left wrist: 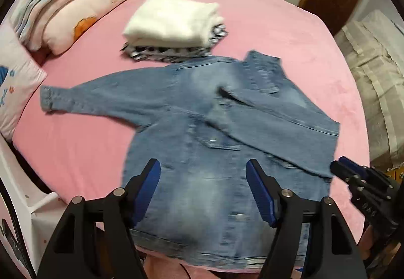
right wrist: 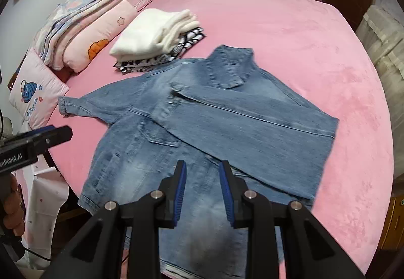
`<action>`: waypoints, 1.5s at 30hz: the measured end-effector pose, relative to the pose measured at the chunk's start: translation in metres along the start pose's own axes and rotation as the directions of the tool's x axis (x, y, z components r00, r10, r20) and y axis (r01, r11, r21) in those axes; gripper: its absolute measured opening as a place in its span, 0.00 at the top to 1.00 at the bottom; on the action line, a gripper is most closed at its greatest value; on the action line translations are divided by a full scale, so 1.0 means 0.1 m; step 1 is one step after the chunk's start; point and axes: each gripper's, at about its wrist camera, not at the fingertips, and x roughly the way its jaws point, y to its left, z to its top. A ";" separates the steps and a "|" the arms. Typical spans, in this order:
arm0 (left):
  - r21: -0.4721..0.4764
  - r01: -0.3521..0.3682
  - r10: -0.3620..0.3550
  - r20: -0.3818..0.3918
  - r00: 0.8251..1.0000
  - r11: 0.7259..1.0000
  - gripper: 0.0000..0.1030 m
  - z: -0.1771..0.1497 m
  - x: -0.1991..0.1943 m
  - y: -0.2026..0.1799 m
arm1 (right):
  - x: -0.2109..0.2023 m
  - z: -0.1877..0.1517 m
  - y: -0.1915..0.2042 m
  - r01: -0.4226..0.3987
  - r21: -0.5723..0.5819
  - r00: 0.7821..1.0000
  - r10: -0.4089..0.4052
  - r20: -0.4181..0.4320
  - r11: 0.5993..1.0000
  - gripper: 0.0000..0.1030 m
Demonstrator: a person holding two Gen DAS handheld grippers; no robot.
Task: Fold large clothes
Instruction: 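Reach the left tool to the other sleeve cuff and grasp it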
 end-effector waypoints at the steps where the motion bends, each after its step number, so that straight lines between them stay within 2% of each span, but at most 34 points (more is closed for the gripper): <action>1: -0.017 0.004 -0.004 -0.012 1.000 1.000 0.33 0.01 0.06 0.20 | 0.03 0.03 0.10 0.004 -0.006 1.000 -0.004 -0.002 1.000 0.74; 6: -0.079 0.042 -0.048 -0.078 0.996 0.996 0.33 0.11 0.35 1.11 | 0.33 0.22 0.71 0.040 0.039 0.999 -0.039 -0.033 0.998 0.73; 11: -0.112 0.090 -0.100 -0.087 0.991 0.990 0.33 0.17 0.58 1.98 | 0.71 0.45 1.40 0.042 0.080 0.998 -0.038 -0.057 0.996 0.73; 17: -0.221 0.075 -0.103 -0.118 0.988 0.972 0.33 0.26 0.88 3.01 | 1.20 0.79 2.32 0.014 -0.002 0.995 -0.014 -0.098 1.000 0.73; 20: -0.317 0.064 -0.103 -0.107 0.989 0.946 0.33 0.31 1.02 3.56 | 1.40 0.97 2.67 -0.009 -0.047 0.994 0.004 -0.109 0.999 0.73; 22: -0.385 0.061 -0.106 -0.097 0.990 0.921 0.33 0.33 1.10 3.86 | 1.56 1.10 2.93 -0.024 -0.089 0.994 0.014 -0.109 0.996 0.73; 27: -0.582 0.114 -0.178 -0.053 0.983 0.805 0.33 0.42 1.30 4.58 | 1.92 1.35 3.30 -0.040 -0.138 0.993 0.024 -0.116 0.990 0.74; 30: -0.657 0.148 -0.216 -0.024 0.976 0.739 0.33 0.58 1.35 4.78 | 2.05 1.45 3.43 -0.067 -0.119 0.991 0.052 -0.122 0.991 0.74; 34: -0.725 0.117 -0.211 -0.040 0.977 0.678 0.33 0.86 1.44 4.85 | 2.19 1.48 3.53 -0.088 -0.103 0.987 0.073 -0.142 0.991 0.74; 37: -0.776 0.062 -0.188 -0.074 0.979 0.628 0.33 1.07 1.59 4.86 | 2.28 1.46 3.56 -0.091 -0.097 0.984 0.074 -0.165 0.991 0.74; 39: -0.816 0.012 -0.163 -0.101 0.981 0.578 0.33 1.19 1.71 4.90 | 2.34 1.44 3.56 -0.093 -0.092 0.981 0.075 -0.178 0.991 0.74; 41: -0.837 -0.029 -0.145 -0.129 0.981 0.546 0.33 1.25 1.79 4.94 | 2.36 1.43 3.55 -0.092 -0.091 0.980 0.074 -0.182 0.992 0.74; 43: -0.847 -0.118 -0.107 -0.201 0.974 0.518 0.33 1.31 1.92 4.98 | 2.39 1.43 3.53 -0.090 -0.089 0.980 0.073 -0.184 0.992 0.74; 45: -0.847 -0.206 -0.094 -0.287 0.953 0.491 0.33 1.32 2.08 5.01 | 2.41 1.44 3.50 -0.085 -0.080 0.981 0.069 -0.184 0.993 0.74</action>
